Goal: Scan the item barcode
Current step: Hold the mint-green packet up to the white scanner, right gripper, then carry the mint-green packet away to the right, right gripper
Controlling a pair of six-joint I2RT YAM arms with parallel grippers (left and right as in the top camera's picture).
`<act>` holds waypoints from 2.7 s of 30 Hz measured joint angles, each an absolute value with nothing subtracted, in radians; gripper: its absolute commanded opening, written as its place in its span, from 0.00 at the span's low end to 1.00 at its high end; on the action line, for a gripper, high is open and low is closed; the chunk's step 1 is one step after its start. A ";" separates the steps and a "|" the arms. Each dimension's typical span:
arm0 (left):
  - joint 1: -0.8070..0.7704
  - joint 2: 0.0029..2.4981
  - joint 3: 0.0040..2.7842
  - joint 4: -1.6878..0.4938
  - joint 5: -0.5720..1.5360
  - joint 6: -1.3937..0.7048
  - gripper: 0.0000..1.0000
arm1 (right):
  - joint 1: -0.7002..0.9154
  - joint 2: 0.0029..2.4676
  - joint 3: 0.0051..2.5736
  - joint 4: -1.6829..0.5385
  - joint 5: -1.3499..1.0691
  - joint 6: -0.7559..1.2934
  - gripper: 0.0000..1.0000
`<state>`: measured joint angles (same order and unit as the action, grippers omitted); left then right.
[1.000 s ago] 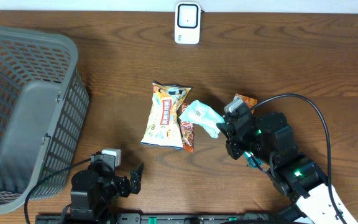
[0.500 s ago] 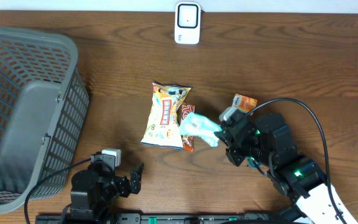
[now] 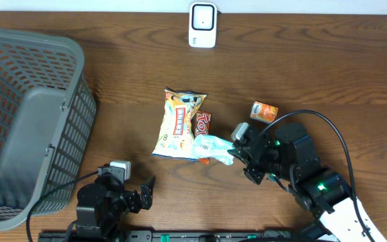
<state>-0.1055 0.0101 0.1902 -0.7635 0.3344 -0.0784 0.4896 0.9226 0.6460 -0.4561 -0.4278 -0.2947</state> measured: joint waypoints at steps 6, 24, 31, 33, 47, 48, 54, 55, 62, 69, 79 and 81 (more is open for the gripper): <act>-0.105 0.010 0.190 -0.764 0.334 -0.079 1.00 | 0.490 1.024 0.646 -0.373 -0.359 -0.311 0.01; -0.105 0.010 0.191 -0.764 0.334 -0.079 1.00 | 0.474 1.553 0.673 0.804 0.244 -0.500 0.01; -0.105 0.010 0.191 -0.764 0.334 -0.079 1.00 | 0.432 1.851 0.857 0.879 0.286 -0.702 0.01; -0.105 0.010 0.191 -0.764 0.334 -0.079 1.00 | 0.420 1.931 0.961 0.880 0.296 -0.741 0.01; -0.105 0.010 0.191 -0.764 0.334 -0.078 1.00 | 0.405 2.374 1.558 0.799 0.338 -1.237 0.01; -0.105 0.010 0.191 -0.764 0.334 -0.079 1.00 | 0.405 2.410 1.593 0.808 0.346 -1.295 0.01; -0.105 0.010 0.191 -0.764 0.334 -0.079 1.00 | 0.417 2.502 1.695 0.889 0.379 -1.577 0.01; -0.105 0.010 0.191 -0.764 0.334 -0.079 1.00 | 0.419 2.502 1.697 0.889 0.384 -1.604 0.01; -0.105 0.010 0.191 -0.764 0.334 -0.079 1.00 | 0.447 2.502 1.704 0.893 0.453 -1.693 0.01; -0.105 0.010 0.191 -0.764 0.334 -0.079 1.00 | 0.438 2.448 1.710 0.679 0.605 -1.676 0.01; -0.105 0.010 0.192 -0.764 0.334 -0.079 1.00 | 0.229 2.077 1.727 -0.031 0.735 -1.463 0.01; -0.105 0.010 0.192 -0.764 0.334 -0.079 1.00 | 0.146 2.035 1.733 -0.146 0.728 -1.380 0.01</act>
<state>-0.1055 0.0101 0.1917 -0.7643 0.3344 -0.0788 0.1455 2.0346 1.7332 -0.1455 0.7280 -1.3800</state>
